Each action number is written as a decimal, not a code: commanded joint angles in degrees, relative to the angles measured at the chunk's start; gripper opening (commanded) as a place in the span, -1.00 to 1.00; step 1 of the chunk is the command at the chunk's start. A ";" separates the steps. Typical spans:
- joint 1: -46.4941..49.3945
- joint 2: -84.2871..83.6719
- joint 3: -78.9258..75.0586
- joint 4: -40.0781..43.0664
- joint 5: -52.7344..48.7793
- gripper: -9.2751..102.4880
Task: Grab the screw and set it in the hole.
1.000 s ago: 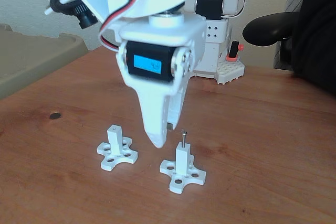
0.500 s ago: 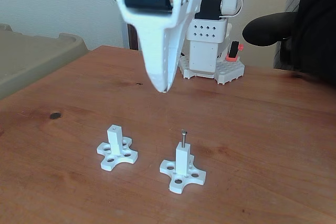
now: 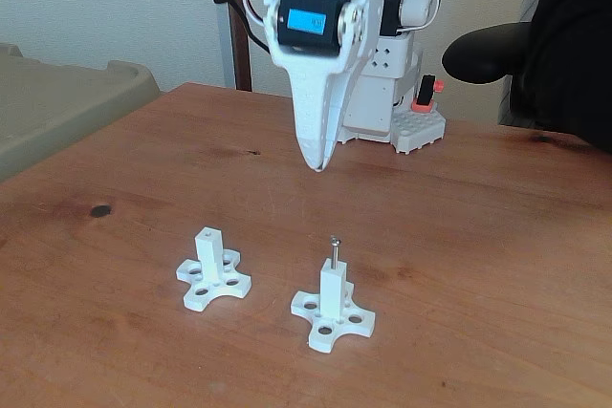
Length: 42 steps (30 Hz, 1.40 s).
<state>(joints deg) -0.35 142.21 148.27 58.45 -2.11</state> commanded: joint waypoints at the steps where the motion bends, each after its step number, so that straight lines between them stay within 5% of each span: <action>1: 0.09 7.65 5.10 -2.72 -0.26 -0.91; 8: 0.09 21.71 15.38 -2.55 -0.70 -0.91; 32: 1.05 56.43 23.47 17.05 -1.49 -0.91; 42: 1.23 56.43 23.47 17.23 -1.58 -0.91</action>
<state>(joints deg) 0.62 197.58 172.44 72.25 -3.52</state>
